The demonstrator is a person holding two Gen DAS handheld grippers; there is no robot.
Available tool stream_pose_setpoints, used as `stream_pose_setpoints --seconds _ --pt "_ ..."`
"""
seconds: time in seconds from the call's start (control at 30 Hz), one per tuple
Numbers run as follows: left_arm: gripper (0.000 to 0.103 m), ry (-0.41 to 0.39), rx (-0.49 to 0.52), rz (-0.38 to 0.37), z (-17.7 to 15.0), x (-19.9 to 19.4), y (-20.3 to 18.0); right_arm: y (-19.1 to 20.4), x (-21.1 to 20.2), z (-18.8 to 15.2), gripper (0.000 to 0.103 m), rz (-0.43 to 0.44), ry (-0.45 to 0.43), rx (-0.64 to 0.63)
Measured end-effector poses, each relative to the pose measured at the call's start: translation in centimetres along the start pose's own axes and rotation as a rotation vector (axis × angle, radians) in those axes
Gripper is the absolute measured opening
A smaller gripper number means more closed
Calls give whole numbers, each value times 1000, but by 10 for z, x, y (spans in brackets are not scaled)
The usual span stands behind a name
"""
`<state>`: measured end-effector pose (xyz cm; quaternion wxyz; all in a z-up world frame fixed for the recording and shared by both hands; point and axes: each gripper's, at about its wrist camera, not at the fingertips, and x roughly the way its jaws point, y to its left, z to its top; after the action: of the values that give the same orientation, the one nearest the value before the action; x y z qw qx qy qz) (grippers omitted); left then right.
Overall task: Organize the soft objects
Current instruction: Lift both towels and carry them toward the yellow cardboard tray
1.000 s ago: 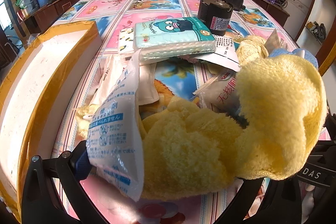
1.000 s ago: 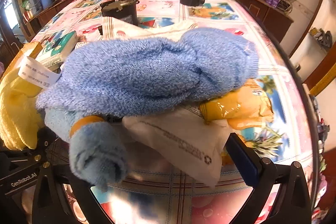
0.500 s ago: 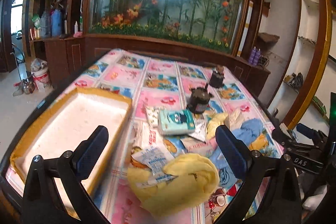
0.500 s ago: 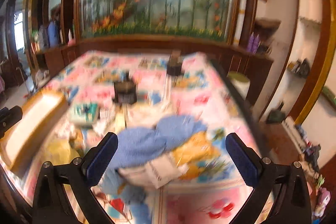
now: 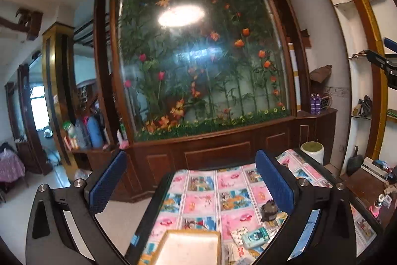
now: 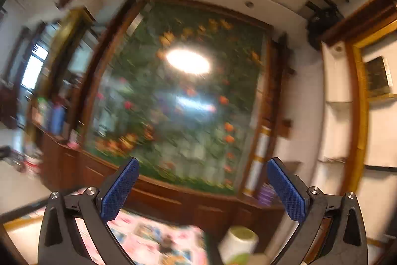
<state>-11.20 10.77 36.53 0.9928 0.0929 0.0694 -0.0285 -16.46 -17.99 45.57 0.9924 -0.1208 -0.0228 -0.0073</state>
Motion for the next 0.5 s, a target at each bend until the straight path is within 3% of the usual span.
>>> stream_pose_setpoints --seconds 0.1,0.2,0.3,0.4,0.5 --pt "103 43 31 -54 -18 10 -4 20 50 -54 103 176 334 55" --pt "103 111 67 -105 -50 5 -21 42 64 -128 103 264 468 70" --pt "103 165 88 -145 -105 2 -42 65 70 -226 102 384 646 116" --pt "103 242 96 -241 -156 5 -61 76 79 -307 88 462 819 190" --pt "103 361 104 -331 -197 18 -77 87 80 -362 75 505 915 228"
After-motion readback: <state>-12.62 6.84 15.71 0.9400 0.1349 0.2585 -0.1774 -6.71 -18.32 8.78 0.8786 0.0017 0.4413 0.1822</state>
